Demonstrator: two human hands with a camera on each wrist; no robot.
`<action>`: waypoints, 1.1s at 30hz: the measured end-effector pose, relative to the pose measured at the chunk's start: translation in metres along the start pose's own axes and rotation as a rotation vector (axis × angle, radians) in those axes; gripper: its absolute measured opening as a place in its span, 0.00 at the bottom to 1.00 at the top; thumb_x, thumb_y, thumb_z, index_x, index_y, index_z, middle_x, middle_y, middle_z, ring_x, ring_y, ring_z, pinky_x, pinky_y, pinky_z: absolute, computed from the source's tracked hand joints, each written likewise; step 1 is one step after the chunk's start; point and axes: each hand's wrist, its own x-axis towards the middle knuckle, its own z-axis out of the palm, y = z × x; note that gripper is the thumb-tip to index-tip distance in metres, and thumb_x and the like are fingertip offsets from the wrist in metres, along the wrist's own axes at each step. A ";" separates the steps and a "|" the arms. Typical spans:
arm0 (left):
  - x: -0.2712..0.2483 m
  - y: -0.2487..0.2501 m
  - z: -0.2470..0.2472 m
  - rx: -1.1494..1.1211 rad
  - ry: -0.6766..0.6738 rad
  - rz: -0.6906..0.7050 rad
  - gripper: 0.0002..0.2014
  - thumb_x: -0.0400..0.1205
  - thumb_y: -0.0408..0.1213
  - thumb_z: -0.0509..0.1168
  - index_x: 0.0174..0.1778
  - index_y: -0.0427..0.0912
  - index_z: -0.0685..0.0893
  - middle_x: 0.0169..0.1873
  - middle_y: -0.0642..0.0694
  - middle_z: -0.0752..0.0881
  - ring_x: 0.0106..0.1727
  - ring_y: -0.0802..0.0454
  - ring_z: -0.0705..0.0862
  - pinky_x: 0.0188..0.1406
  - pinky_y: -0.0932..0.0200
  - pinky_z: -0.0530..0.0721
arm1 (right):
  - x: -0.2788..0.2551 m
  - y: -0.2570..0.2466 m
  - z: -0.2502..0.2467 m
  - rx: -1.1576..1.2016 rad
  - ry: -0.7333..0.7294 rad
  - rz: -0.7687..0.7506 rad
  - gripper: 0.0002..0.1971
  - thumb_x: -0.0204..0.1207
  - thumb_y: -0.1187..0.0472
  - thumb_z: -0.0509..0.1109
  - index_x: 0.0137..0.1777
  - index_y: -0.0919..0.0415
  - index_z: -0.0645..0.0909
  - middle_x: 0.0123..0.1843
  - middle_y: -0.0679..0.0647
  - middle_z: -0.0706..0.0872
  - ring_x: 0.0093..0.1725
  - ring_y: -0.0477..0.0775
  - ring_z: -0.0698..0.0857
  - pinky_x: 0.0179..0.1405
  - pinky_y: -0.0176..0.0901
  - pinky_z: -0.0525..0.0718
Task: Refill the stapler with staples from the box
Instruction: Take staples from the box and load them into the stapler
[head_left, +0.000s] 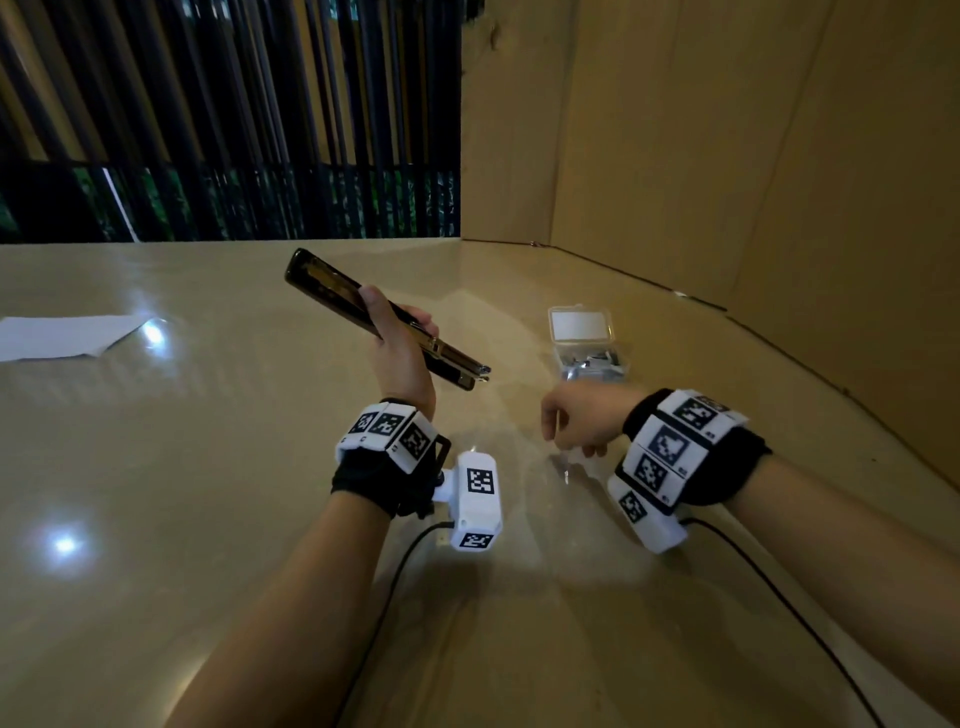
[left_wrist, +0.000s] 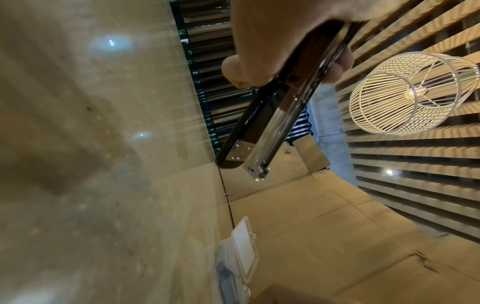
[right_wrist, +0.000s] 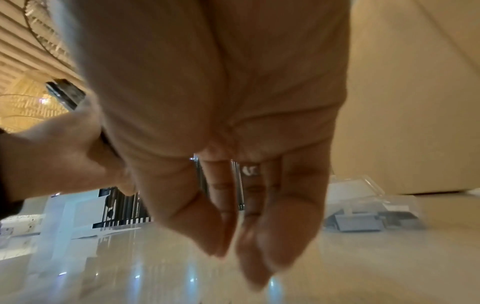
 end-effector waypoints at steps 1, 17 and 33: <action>-0.001 -0.001 0.000 -0.001 -0.007 -0.005 0.26 0.82 0.58 0.48 0.25 0.45 0.72 0.19 0.53 0.77 0.24 0.56 0.76 0.33 0.63 0.76 | 0.001 0.000 -0.002 -0.001 0.034 0.030 0.06 0.77 0.65 0.66 0.51 0.66 0.80 0.33 0.52 0.79 0.26 0.48 0.79 0.24 0.36 0.78; 0.000 -0.005 0.000 -0.009 -0.040 -0.029 0.27 0.81 0.60 0.47 0.25 0.46 0.73 0.15 0.56 0.78 0.24 0.57 0.77 0.35 0.62 0.77 | 0.003 -0.012 0.002 0.095 0.076 -0.021 0.04 0.72 0.67 0.70 0.46 0.65 0.81 0.40 0.61 0.86 0.32 0.53 0.85 0.22 0.34 0.81; -0.002 0.003 0.004 -0.168 -0.015 -0.136 0.29 0.81 0.61 0.48 0.23 0.44 0.73 0.13 0.56 0.77 0.26 0.54 0.75 0.34 0.62 0.75 | 0.003 -0.015 -0.011 0.669 0.065 0.090 0.20 0.83 0.67 0.51 0.73 0.78 0.62 0.31 0.53 0.64 0.26 0.48 0.63 0.24 0.38 0.61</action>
